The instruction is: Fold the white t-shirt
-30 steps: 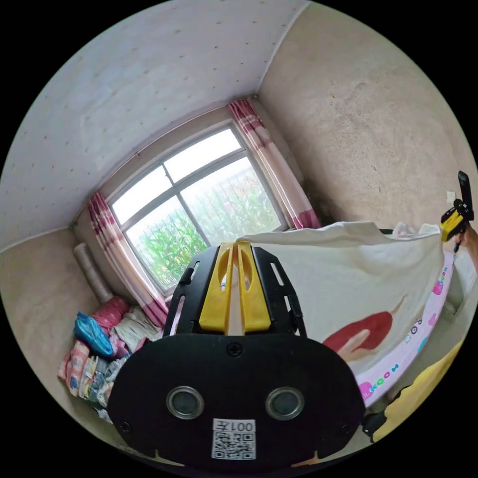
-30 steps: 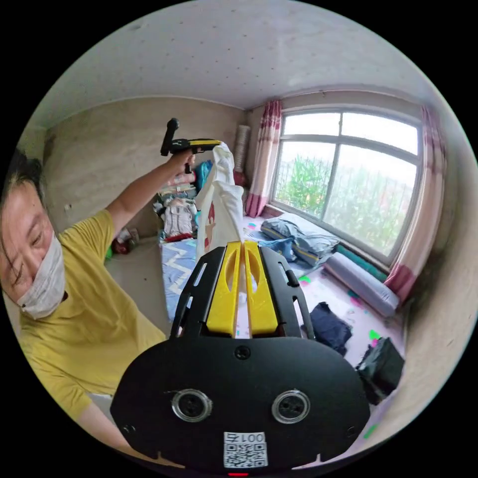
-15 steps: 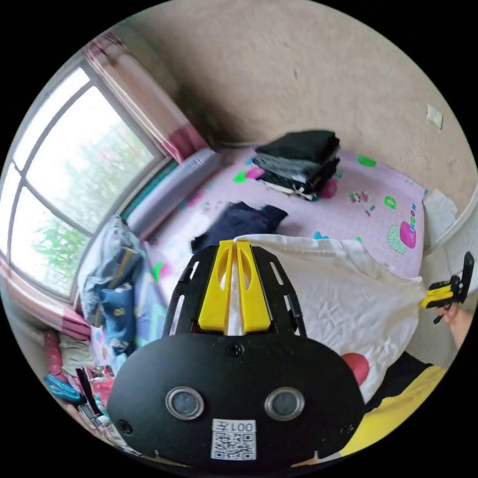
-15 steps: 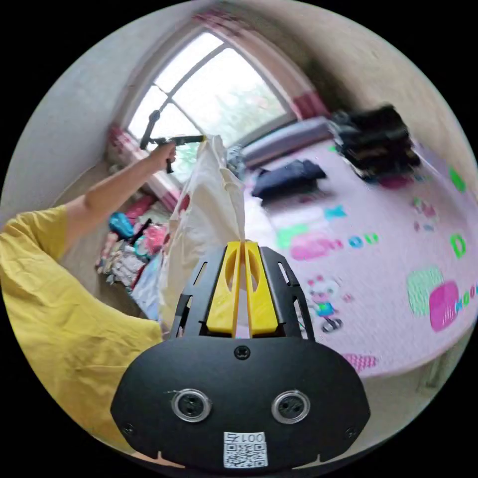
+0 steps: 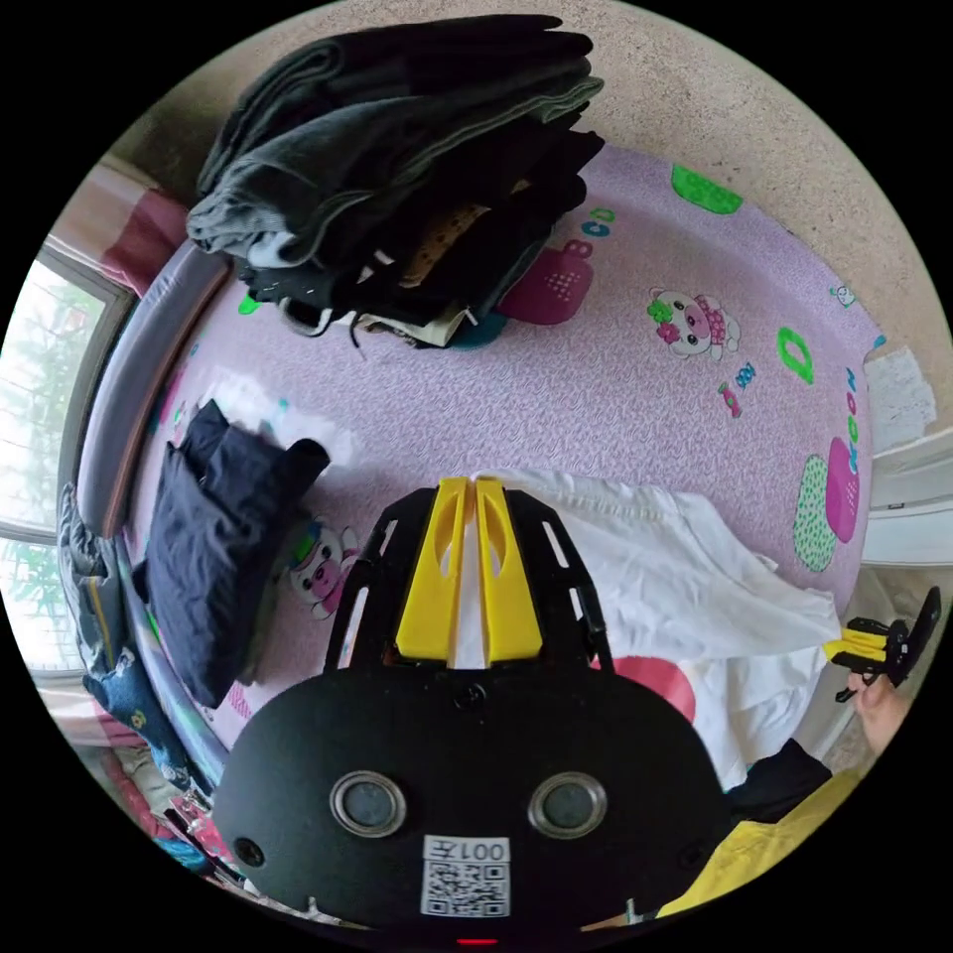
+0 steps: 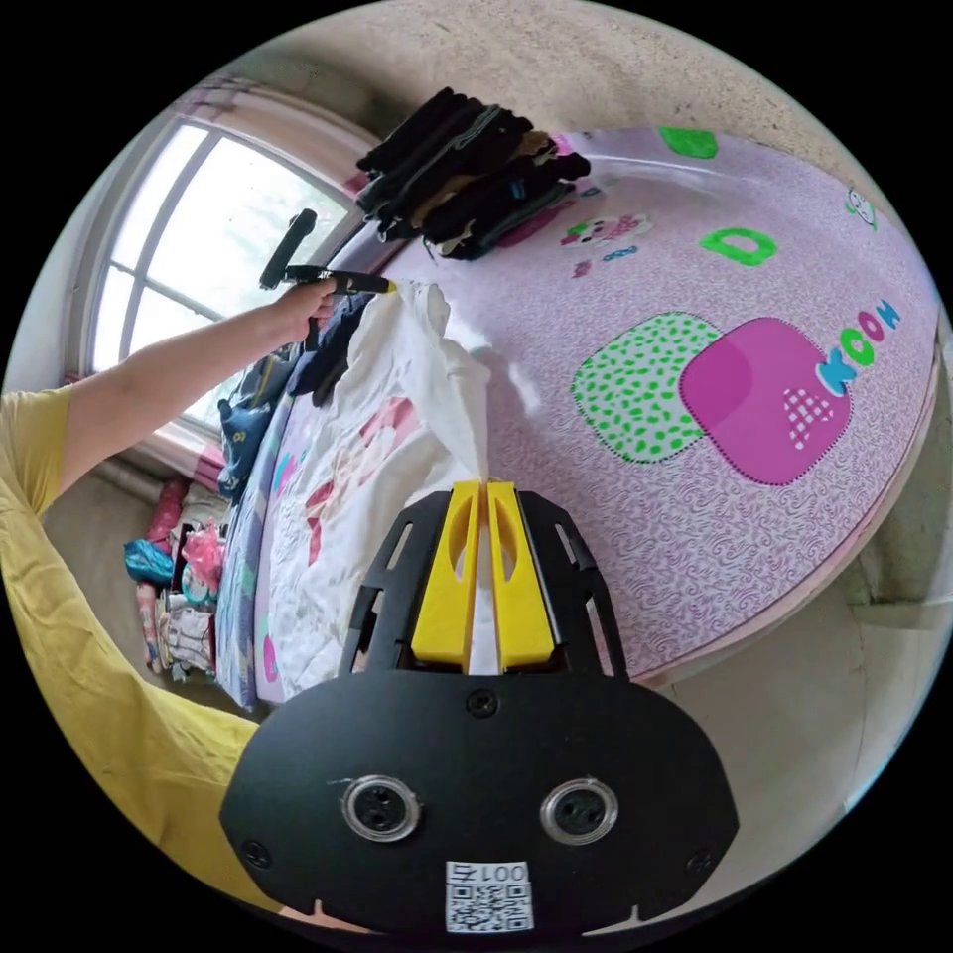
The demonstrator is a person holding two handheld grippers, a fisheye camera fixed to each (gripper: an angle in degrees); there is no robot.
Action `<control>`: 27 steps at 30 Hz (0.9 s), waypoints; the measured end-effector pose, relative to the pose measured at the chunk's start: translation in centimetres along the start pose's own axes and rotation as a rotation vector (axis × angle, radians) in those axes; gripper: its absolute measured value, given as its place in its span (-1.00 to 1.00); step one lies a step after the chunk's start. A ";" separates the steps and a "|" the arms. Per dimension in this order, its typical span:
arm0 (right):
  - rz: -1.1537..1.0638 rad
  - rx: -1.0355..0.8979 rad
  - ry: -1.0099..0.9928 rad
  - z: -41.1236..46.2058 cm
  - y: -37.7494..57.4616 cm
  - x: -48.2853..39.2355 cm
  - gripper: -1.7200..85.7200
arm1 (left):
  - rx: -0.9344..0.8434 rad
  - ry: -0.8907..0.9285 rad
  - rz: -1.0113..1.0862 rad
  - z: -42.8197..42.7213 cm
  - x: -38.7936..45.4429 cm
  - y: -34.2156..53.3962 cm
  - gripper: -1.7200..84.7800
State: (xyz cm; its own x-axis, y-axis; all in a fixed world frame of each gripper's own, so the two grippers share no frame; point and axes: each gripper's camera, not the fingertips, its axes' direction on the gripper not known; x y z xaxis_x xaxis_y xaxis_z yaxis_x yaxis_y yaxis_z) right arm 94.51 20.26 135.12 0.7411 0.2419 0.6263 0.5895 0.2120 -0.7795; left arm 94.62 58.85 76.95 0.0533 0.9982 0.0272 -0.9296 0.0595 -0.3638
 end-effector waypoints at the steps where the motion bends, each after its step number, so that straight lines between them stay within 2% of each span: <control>1: -0.001 0.019 0.004 -0.2 0.6 -0.1 -0.94 | 0.009 0.033 -0.005 0.9 -0.8 -1.0 -0.95; 5: 0.017 0.160 0.080 -2.3 4.8 -1.3 -0.92 | 0.085 0.189 -0.104 3.0 -5.2 -1.6 -0.79; 8: 0.023 0.237 0.118 -4.5 7.1 -2.2 -0.91 | 0.174 0.264 -0.162 3.1 -8.9 -0.2 -0.77; 13: -0.097 0.315 0.229 -7.8 8.4 -6.3 -0.87 | 0.330 0.444 -0.190 1.1 -15.5 3.8 -0.71; 15: -0.164 0.324 0.204 -8.2 8.1 -8.8 -0.87 | 0.311 0.538 -0.208 1.3 -18.2 4.9 -0.69; 19: -0.277 0.310 0.126 -6.2 7.5 -14.0 -0.90 | 0.108 0.839 -0.218 3.9 -22.5 4.6 -0.66; 21: -0.306 0.299 0.042 -4.1 7.1 -17.4 -0.92 | 0.138 0.815 -0.183 2.9 -23.2 5.1 -0.73; 24: -0.353 0.273 -0.030 -1.7 6.6 -21.3 -0.95 | 0.263 0.664 -0.184 -0.3 -24.1 9.2 -0.92; 27: -0.401 0.163 -0.083 0.5 6.2 -24.5 -0.95 | 0.376 0.554 -0.204 -2.7 -24.7 18.3 -0.98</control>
State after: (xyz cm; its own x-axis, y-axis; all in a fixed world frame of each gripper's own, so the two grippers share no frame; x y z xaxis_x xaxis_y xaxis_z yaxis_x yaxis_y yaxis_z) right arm 79.85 16.17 114.94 0.4319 0.1836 0.8831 0.7621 0.4494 -0.4661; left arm 77.31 35.33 67.17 0.3257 0.8292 -0.4543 -0.9390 0.3400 -0.0527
